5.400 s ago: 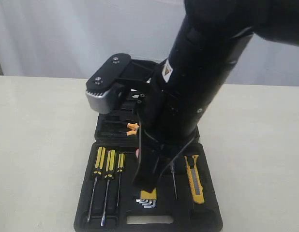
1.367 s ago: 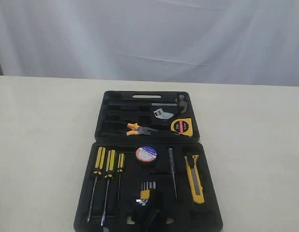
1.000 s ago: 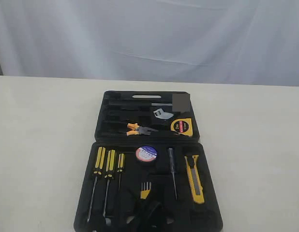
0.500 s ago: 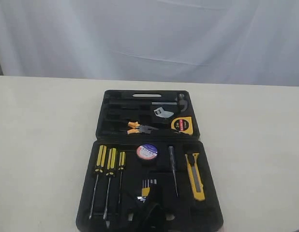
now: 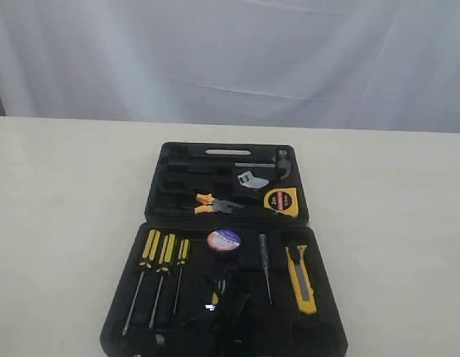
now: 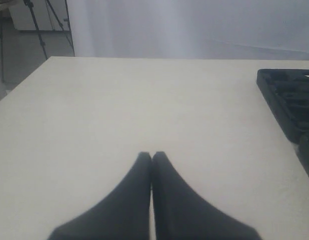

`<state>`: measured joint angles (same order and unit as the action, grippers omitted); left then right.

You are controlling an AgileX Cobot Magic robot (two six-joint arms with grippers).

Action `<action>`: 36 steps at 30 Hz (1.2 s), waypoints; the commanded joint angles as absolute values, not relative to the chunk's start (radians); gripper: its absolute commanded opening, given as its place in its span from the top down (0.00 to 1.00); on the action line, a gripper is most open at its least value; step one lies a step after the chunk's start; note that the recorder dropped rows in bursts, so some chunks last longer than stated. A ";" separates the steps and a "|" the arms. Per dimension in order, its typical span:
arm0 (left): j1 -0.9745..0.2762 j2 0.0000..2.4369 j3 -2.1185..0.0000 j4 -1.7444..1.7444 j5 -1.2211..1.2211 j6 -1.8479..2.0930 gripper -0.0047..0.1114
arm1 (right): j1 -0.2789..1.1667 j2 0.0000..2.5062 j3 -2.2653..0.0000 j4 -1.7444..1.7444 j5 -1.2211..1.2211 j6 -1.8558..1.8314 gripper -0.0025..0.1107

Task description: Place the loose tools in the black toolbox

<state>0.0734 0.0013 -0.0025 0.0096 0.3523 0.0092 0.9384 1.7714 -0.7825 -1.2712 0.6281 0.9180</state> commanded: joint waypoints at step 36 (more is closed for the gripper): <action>0.069 0.000 0.000 0.000 0.342 0.007 0.96 | 0.032 1.998 -1.610 0.245 0.793 -0.878 0.98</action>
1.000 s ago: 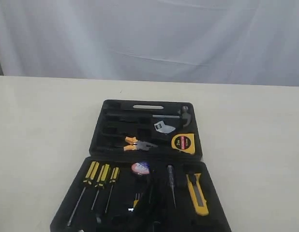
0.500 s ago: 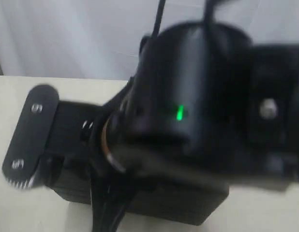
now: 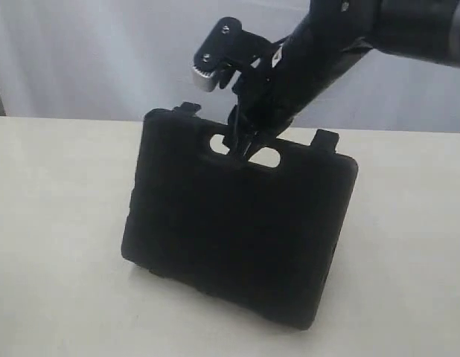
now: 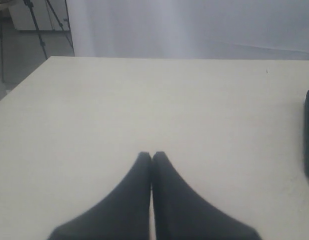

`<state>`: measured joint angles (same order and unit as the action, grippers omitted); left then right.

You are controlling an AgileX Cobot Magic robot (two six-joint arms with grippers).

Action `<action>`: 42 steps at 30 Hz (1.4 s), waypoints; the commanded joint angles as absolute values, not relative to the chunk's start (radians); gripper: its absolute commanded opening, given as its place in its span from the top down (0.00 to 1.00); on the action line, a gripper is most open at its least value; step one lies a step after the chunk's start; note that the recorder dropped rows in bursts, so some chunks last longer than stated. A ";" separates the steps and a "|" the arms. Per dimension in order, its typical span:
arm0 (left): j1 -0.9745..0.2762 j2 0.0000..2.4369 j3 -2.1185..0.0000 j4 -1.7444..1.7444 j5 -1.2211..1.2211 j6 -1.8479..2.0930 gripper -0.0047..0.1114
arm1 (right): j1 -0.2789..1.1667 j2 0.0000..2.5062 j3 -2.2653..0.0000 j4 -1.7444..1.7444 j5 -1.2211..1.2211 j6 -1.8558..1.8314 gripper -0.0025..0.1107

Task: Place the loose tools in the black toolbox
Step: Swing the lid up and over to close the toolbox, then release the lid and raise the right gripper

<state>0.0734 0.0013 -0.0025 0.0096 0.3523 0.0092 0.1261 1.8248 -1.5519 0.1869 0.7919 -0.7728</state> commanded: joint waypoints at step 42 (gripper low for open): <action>0.069 0.000 0.000 0.000 0.342 0.007 0.96 | -0.009 2.305 -1.879 0.158 0.971 -0.620 0.39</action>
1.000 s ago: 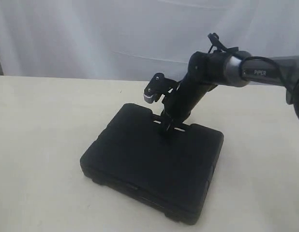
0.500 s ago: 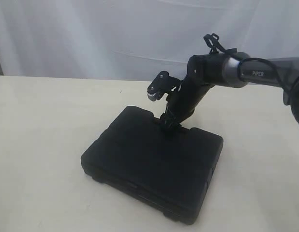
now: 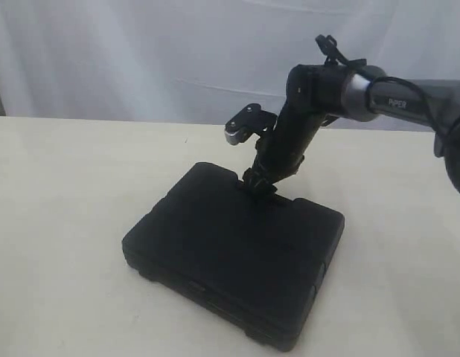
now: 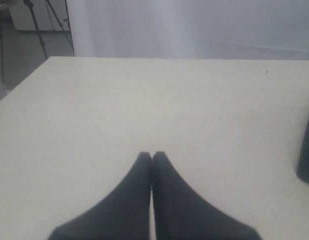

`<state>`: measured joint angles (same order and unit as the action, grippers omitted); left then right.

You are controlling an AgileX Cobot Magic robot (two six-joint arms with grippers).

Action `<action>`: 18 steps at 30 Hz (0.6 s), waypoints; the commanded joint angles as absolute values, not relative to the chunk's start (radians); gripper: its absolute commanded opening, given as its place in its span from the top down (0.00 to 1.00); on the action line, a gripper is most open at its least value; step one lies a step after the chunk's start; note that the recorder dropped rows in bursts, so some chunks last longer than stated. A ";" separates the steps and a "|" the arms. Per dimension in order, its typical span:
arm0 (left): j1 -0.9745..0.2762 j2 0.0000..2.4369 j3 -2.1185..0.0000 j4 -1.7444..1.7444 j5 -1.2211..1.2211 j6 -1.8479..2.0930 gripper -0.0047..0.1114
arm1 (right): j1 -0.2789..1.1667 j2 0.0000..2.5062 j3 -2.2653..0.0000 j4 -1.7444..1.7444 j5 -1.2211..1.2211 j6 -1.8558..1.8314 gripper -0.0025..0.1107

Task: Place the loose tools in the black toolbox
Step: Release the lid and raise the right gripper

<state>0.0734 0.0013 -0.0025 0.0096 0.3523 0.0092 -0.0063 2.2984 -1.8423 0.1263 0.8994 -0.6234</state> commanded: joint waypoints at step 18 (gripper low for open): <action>0.069 0.000 0.000 0.000 0.342 0.007 0.96 | -0.009 2.092 -1.906 0.162 1.145 -0.547 0.43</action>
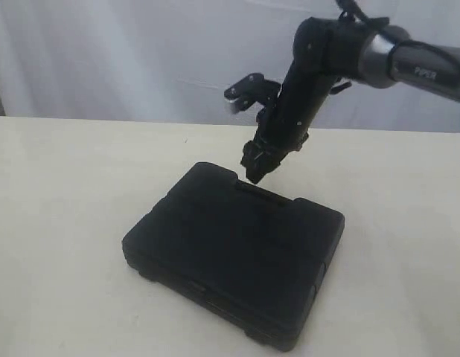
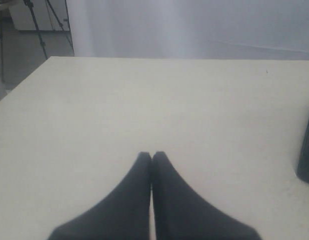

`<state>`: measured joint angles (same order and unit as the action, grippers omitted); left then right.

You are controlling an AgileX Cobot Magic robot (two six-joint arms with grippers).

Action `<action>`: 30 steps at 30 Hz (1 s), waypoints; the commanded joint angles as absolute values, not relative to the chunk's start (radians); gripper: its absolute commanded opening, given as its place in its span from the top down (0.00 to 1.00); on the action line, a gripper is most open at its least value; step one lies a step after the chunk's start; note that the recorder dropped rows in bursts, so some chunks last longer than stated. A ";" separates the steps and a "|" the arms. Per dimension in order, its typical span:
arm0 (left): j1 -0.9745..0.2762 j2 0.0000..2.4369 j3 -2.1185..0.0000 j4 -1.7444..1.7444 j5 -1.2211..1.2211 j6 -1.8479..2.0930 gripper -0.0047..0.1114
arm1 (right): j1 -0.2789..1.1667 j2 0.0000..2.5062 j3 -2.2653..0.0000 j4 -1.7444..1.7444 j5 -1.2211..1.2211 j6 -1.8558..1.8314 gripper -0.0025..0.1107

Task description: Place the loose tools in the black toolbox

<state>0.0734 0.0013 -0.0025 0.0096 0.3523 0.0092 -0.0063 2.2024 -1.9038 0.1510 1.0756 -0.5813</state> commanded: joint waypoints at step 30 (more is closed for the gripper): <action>0.069 0.000 0.000 0.000 0.342 0.007 0.96 | 0.011 1.003 -0.752 0.639 0.570 -0.356 0.98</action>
<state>0.0734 0.0013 -0.0025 0.0096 0.3523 0.0092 -0.0043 1.0113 -0.7538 0.6697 0.6462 -0.3427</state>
